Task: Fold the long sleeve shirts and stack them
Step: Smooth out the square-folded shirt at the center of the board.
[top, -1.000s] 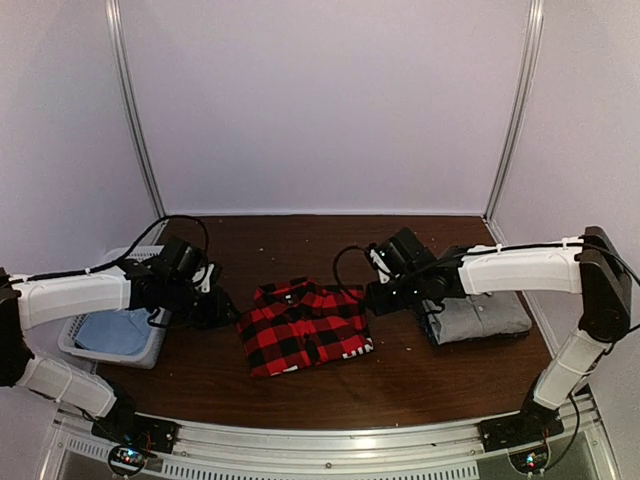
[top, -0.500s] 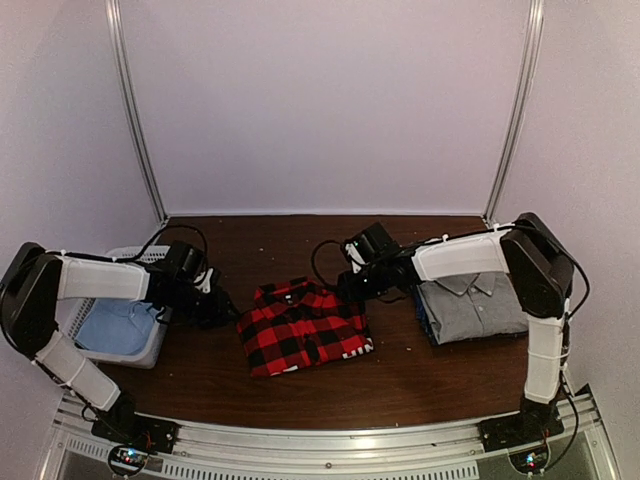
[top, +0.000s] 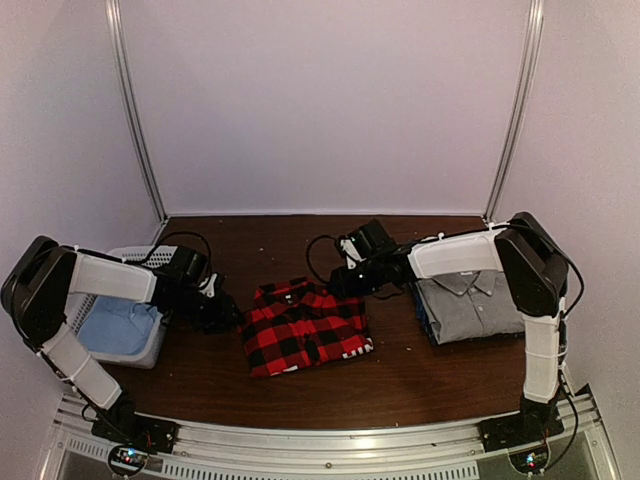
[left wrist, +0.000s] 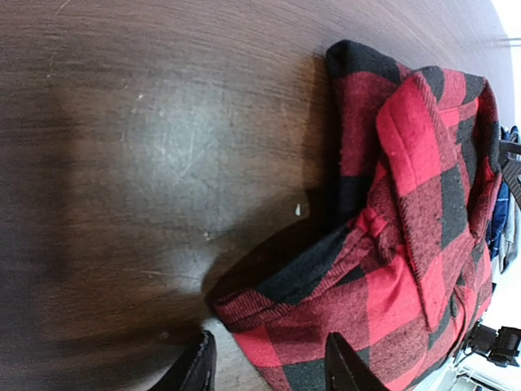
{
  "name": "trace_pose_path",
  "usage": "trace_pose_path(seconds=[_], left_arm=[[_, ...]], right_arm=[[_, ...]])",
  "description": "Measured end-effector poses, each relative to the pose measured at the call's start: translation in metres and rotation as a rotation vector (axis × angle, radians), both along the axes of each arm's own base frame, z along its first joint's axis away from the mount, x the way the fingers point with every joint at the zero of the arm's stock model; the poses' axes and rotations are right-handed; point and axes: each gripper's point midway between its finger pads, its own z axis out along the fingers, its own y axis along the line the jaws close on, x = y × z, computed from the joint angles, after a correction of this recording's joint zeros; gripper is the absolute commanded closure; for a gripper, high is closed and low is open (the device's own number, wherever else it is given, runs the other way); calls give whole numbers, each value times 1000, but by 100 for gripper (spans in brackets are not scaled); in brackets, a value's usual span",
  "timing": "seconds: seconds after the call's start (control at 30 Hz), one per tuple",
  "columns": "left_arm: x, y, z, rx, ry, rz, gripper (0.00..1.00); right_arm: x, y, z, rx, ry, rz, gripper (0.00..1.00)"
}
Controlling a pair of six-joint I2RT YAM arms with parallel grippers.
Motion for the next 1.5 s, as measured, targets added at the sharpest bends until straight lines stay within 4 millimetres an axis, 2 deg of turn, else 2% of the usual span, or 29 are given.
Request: trace_pose_path(seconds=[0.17, 0.33, 0.43, 0.53, 0.77, 0.87, 1.03, 1.23, 1.5], left_arm=[[-1, 0, -2, -2, -1, 1, 53], [6, -5, -2, -28, -18, 2, 57], [8, -7, -3, -41, -20, 3, 62], [9, -10, -4, -49, -15, 3, 72], [8, -14, -8, -52, 1, -4, 93], [9, -18, -4, -61, -2, -13, 100], [16, -26, 7, -75, -30, -35, 100], [24, -40, 25, -78, -69, -78, 100], [34, -60, 52, -91, -126, -131, 100]], right_arm=[[0, 4, 0, 22, 8, -1, 51], [-1, 5, -9, 22, 27, -1, 52], [-2, 5, -14, 18, 37, -5, 52], [-2, 5, -14, 22, 42, -11, 55], [-6, 9, -14, 27, 50, -9, 82], [-9, 11, -14, 26, 49, -1, 90], [-11, 13, -12, 31, 52, -4, 98], [-11, 11, 2, 43, 32, -13, 100], [-12, 5, 43, 75, -34, -33, 100]])
